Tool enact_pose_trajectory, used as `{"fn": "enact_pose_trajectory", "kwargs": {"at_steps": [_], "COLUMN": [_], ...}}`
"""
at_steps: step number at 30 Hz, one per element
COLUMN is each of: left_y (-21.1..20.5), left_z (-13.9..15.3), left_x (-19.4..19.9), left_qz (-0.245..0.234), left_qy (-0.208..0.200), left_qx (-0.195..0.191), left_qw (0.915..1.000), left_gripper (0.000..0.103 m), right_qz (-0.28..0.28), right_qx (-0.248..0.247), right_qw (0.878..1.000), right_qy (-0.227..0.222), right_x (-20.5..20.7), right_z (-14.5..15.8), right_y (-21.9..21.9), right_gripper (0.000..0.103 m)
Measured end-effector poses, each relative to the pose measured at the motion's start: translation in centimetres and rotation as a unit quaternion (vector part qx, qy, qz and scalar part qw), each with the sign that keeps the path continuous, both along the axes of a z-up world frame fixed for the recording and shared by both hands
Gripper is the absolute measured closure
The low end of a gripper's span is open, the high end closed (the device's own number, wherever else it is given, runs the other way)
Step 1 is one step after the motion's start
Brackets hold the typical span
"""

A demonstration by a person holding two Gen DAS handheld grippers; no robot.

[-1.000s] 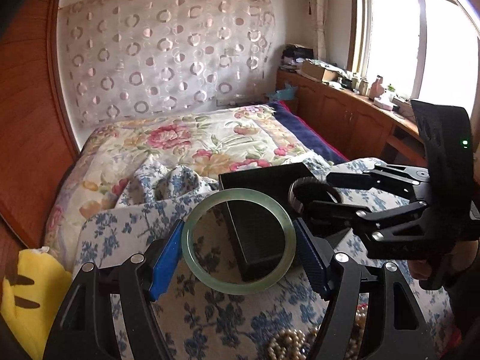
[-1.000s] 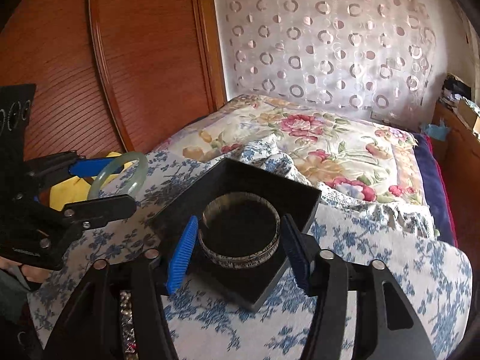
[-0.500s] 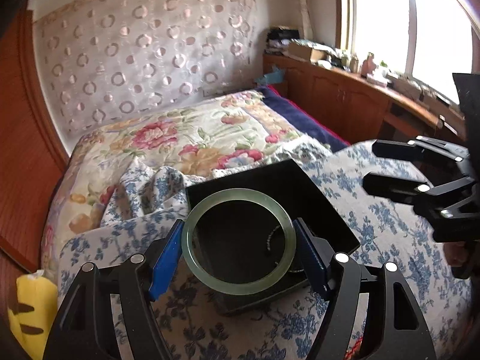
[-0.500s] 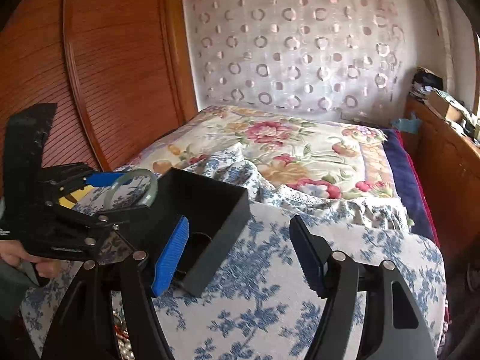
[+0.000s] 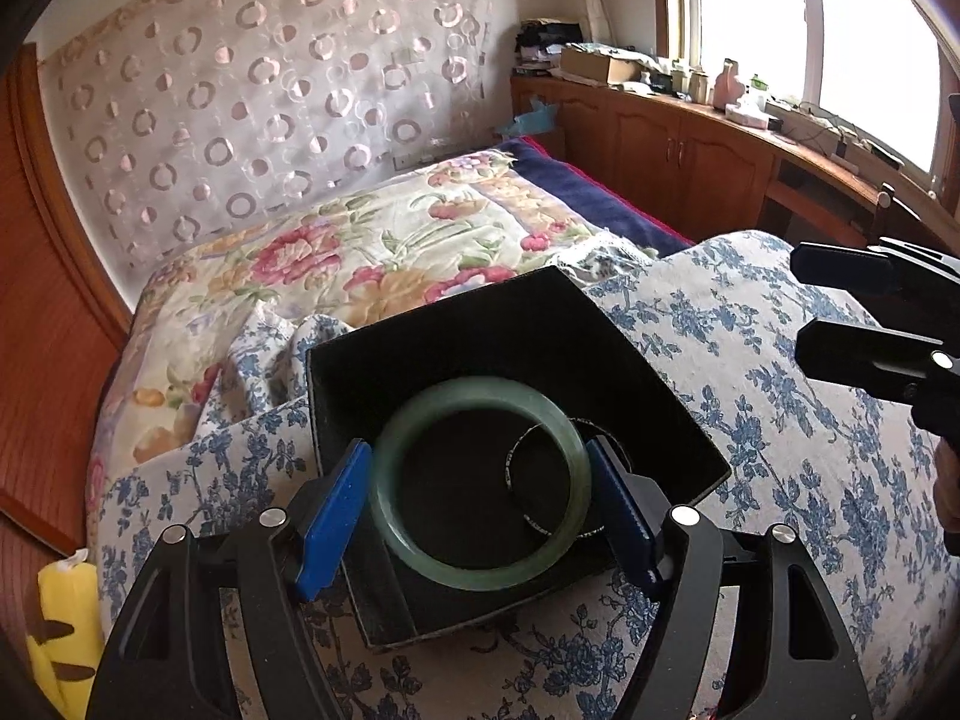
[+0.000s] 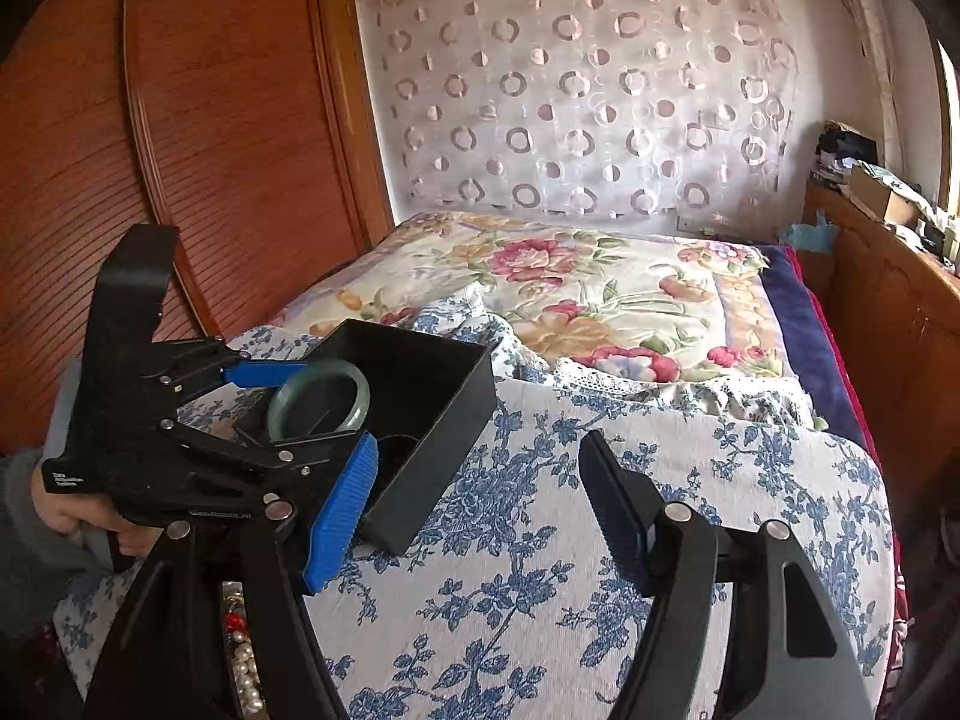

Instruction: Organize jewelry

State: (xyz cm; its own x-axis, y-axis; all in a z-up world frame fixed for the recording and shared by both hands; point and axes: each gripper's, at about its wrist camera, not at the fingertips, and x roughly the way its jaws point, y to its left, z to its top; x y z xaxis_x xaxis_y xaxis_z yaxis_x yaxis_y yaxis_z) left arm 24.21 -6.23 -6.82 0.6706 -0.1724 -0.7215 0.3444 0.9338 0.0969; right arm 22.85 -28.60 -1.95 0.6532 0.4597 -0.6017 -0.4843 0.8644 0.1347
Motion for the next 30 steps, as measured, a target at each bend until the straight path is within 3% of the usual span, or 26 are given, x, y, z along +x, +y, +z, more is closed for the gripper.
{"fn": "enact_pose_trajectory", "kwargs": {"at_steps": [9,22,30], "left_y": [1.0,5.0,7.7], "left_z": [1.5,1.2,-0.4], "left_x": [-2.9,-9.8,-12.9], "left_qz": [0.0,0.024,0.043], "left_qy": [-0.013,-0.014,-0.001], "left_qx": [-0.028,-0.061,-0.079], "left_qw": [0.9995,0.9978,0.9959], "left_gripper": [0.028,0.028,0.028], "right_qz": [0.014,0.067,0.083], "right_qx": [-0.002,-0.019,-0.022], "right_qw": [1.0,0.997,0.994], "right_qy": [0.001,0.043,0.061], "right_x": [-3.3,-9.5,-11.7], "right_z": [-0.1,-2.9,-4.2], "right_y": [0.1,3.7,5.5], "right_gripper": [0.031,0.069,0.074]}}
